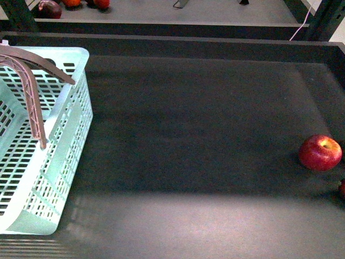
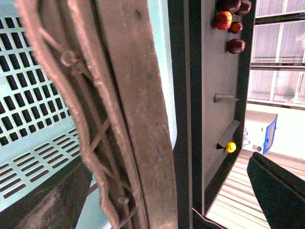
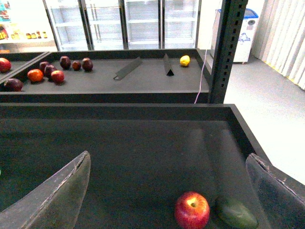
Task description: Pick apple with right arm and hold basket with left
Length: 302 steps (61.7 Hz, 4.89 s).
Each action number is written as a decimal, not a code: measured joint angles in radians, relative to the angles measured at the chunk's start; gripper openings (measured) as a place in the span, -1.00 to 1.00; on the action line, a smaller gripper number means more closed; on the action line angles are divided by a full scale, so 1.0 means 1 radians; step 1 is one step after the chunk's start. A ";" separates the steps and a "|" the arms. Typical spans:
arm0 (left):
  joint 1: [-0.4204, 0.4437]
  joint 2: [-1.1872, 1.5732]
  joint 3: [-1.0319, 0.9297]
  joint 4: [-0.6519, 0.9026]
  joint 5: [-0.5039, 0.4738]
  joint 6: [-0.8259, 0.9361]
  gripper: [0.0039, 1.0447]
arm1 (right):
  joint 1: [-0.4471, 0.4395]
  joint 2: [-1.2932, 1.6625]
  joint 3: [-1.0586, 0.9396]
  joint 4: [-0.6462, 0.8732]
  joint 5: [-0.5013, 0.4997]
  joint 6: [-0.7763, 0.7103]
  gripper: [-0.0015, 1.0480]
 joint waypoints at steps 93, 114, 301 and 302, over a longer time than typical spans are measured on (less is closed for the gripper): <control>-0.372 -0.180 0.209 -0.393 0.176 0.319 -0.73 | 0.000 0.000 0.000 0.000 0.000 0.000 0.83; -0.617 -0.174 0.277 -0.467 0.174 0.376 -0.73 | 0.000 0.000 0.000 0.000 0.000 0.000 0.83; -0.711 -0.171 0.310 -0.489 0.158 0.417 -0.73 | -0.108 2.488 1.217 0.187 0.146 0.179 0.58; -0.711 -0.171 0.310 -0.489 0.158 0.417 -0.73 | -0.107 2.488 1.217 0.187 0.145 0.179 0.54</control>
